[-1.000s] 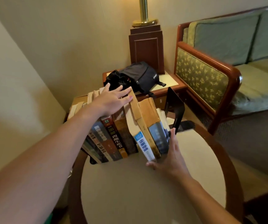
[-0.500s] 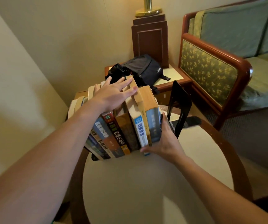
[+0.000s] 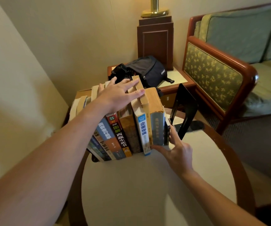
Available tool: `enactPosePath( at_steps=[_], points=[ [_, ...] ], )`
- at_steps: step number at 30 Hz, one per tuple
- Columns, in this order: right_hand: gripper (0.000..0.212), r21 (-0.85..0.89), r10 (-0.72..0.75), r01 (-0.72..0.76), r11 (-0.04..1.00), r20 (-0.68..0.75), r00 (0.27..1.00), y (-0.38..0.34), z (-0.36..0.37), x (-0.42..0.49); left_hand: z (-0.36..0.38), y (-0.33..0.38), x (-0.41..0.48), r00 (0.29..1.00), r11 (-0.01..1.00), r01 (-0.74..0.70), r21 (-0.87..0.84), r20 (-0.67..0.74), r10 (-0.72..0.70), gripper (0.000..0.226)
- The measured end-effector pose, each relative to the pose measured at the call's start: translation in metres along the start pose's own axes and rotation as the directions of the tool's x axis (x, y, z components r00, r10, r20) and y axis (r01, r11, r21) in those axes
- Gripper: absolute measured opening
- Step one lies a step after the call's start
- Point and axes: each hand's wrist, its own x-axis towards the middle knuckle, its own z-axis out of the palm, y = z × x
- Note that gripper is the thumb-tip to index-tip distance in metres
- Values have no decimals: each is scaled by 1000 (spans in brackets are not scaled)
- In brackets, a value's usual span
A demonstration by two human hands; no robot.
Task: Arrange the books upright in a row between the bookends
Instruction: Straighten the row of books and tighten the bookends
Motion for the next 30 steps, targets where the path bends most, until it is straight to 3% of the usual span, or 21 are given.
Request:
enactPosePath(
  at_steps=[2, 6, 15, 18, 20, 23, 26, 30],
  points=[
    [107, 32, 27, -28, 999, 50, 998, 0, 4, 0, 0, 1, 0, 1000, 1000, -1, 2, 1, 1, 69],
    [134, 179, 226, -263, 948, 201, 953, -10, 18, 7, -1, 0, 0, 1000, 1000, 4, 1, 14, -4, 69],
    [128, 212, 244, -280, 936, 180, 953, -12, 22, 4, -1, -2, -1, 1000, 998, -14, -59, -18, 13, 71],
    [113, 254, 160, -173, 952, 70, 985, -20, 23, -4, -9, 0, 1, 1000, 997, -7, -74, 21, 9, 67],
    [100, 280, 188, -173, 944, -27, 982, -33, 30, -8, -15, 3, 9, 1000, 995, -25, -99, 12, 26, 55],
    [93, 364, 247, -161, 917, -204, 947, -54, 51, -3, -18, 9, 31, 998, 986, -60, -157, 2, 61, 52],
    [89, 388, 299, -165, 907, -315, 901, -66, 72, 3, -17, 15, 51, 996, 991, -16, -132, 87, 28, 59],
    [89, 412, 341, -164, 896, -403, 849, -71, 89, 12, -9, 14, 64, 993, 998, 3, -68, 115, 5, 47]
  ],
)
